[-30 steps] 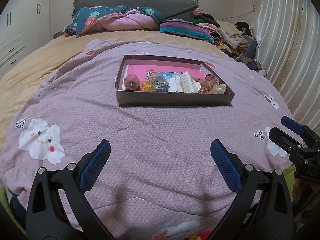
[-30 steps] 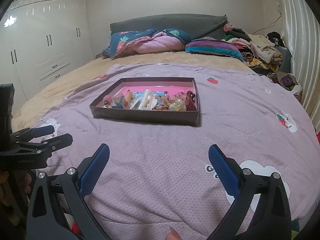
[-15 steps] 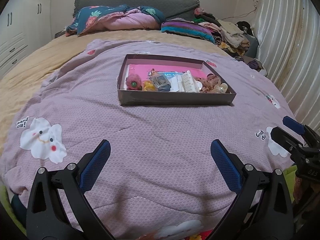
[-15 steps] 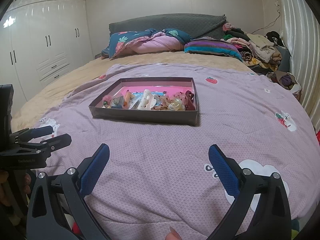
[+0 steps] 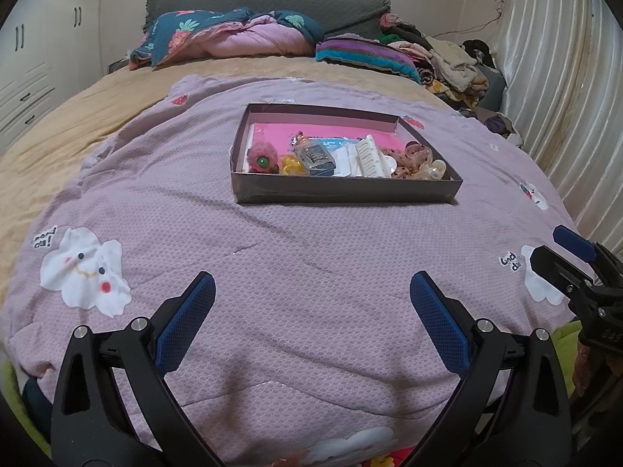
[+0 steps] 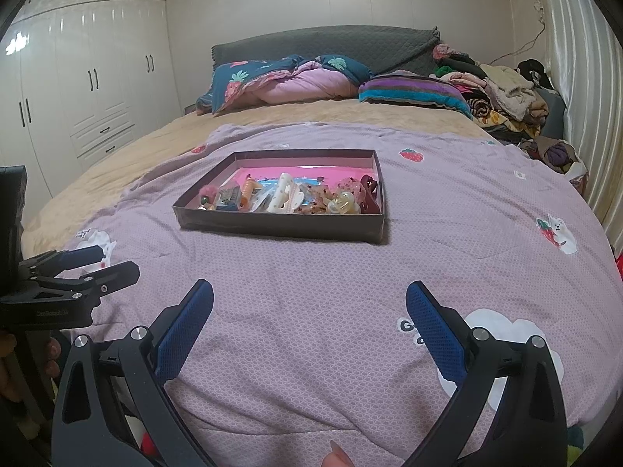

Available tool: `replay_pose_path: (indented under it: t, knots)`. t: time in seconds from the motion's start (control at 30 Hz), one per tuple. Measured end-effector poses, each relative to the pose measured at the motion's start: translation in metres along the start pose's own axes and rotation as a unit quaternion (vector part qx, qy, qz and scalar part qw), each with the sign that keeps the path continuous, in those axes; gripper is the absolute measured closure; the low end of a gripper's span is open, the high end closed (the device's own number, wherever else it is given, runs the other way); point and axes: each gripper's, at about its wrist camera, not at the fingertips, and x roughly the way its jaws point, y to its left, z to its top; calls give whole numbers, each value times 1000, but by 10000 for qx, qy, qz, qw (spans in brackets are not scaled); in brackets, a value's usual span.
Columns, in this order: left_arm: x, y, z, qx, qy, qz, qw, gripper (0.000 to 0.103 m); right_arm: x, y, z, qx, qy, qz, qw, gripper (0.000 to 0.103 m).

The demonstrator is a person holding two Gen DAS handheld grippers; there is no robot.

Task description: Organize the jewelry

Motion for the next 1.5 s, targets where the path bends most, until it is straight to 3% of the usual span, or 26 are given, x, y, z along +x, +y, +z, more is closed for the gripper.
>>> replay_pose_path:
  t: [1.5]
  knots:
    - [1, 6, -3, -14, 57, 48, 10000, 9, -4, 1, 0, -18, -7, -13, 10000, 4]
